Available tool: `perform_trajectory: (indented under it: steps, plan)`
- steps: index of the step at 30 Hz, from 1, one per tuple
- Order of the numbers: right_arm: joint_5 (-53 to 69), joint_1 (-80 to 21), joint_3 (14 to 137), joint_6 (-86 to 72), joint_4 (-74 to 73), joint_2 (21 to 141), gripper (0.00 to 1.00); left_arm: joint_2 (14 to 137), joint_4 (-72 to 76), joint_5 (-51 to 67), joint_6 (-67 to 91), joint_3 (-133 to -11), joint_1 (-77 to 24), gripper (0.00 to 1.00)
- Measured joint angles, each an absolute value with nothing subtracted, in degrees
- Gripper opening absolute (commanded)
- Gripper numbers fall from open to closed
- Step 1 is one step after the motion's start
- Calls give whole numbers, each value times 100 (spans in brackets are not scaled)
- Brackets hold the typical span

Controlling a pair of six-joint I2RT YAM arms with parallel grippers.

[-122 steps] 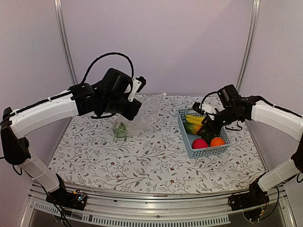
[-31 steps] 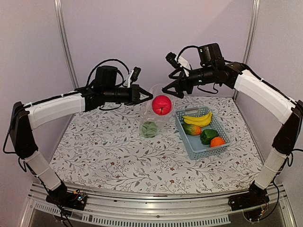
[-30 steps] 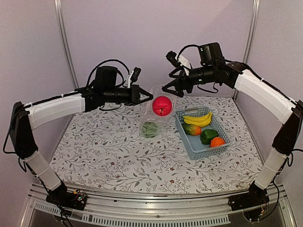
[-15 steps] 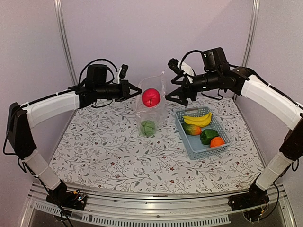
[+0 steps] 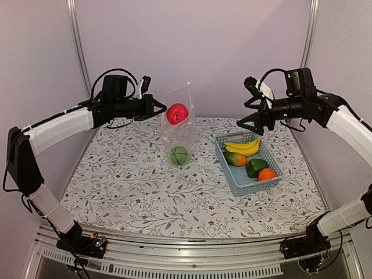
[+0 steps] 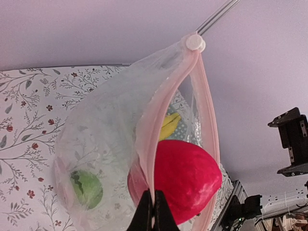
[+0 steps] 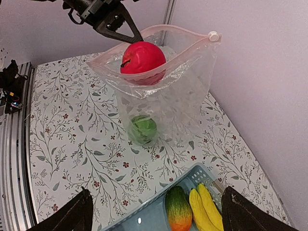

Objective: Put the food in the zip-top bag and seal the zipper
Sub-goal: Adjust the zipper food storage bag at the center of the board.

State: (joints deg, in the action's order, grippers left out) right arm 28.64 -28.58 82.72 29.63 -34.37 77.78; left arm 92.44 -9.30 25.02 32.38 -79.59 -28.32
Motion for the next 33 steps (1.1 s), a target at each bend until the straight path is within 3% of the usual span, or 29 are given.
perform_trajectory:
  steps: [17, 23, 33]
  plan:
    - [2899, -2659, 7312, 2982, -3819, 7019, 91, 9732, -3234, 1769, 2740, -10801, -3312, 0]
    - [2818, -2554, 7011, 2958, -3861, 6960, 91, 10134, -3927, 1457, 2250, -10698, -3269, 0]
    - [2753, -2440, 6978, 2912, -3813, 7008, 94, 9970, -3806, 1653, 1968, -10228, -3297, 0]
